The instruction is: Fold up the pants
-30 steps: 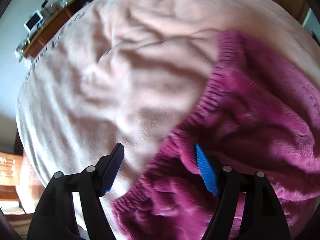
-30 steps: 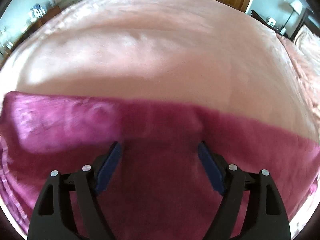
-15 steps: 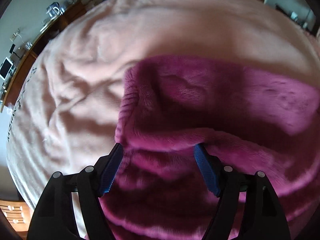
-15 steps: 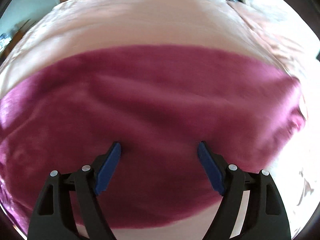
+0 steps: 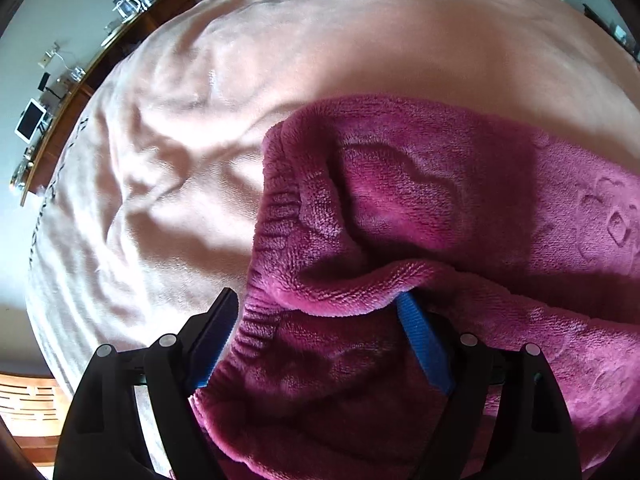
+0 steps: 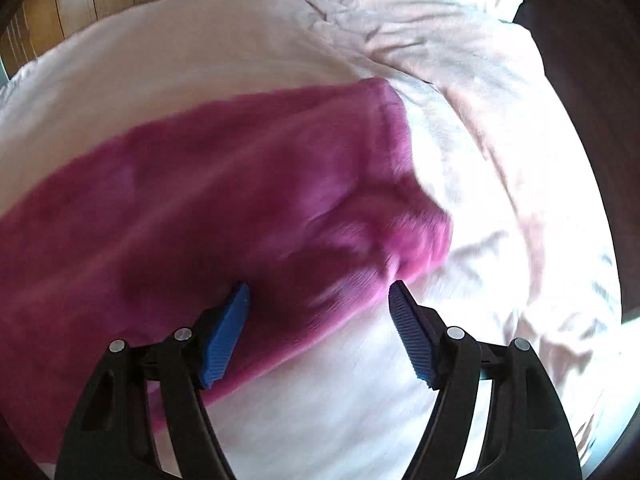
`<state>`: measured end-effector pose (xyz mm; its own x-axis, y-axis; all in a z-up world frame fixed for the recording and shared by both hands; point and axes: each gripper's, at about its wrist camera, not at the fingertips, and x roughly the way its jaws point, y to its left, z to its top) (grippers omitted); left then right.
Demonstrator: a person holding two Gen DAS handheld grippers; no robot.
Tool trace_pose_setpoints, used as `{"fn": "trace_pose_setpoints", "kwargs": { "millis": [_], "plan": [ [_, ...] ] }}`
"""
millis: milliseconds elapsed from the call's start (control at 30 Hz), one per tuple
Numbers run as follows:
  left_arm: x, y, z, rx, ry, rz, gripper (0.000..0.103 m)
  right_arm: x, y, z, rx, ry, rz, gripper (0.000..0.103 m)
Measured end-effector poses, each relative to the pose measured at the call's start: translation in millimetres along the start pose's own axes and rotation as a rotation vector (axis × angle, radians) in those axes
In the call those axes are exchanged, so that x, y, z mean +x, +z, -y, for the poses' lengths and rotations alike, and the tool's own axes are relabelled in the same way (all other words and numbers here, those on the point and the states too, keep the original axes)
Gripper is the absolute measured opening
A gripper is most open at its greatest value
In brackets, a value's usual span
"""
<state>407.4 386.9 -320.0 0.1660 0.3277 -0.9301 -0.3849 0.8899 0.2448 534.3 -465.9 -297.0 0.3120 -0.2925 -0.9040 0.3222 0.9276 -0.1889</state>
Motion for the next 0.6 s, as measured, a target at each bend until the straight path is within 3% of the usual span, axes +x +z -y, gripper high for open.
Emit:
{"fn": "trace_pose_setpoints", "kwargs": {
  "millis": [133, 300, 433, 600],
  "plan": [
    [-6.9, -4.5, 18.0, 0.008, 0.042, -0.005, 0.082, 32.7, 13.3, 39.7, 0.051, -0.022, -0.049, 0.073],
    [-9.1, -5.6, 18.5, -0.042, 0.06, -0.029, 0.082, 42.0, 9.1, 79.1, 0.079, -0.009, -0.092, 0.073],
    [-24.4, 2.5, 13.0, -0.08, 0.026, -0.006, 0.082, 33.4, 20.7, 97.4, 0.113, 0.0, -0.108, 0.073],
    [-55.5, 19.7, 24.9, -0.055, -0.037, 0.05, 0.082, 6.8, 63.7, 101.4, 0.1, 0.007, -0.042, 0.073]
  ]
}}
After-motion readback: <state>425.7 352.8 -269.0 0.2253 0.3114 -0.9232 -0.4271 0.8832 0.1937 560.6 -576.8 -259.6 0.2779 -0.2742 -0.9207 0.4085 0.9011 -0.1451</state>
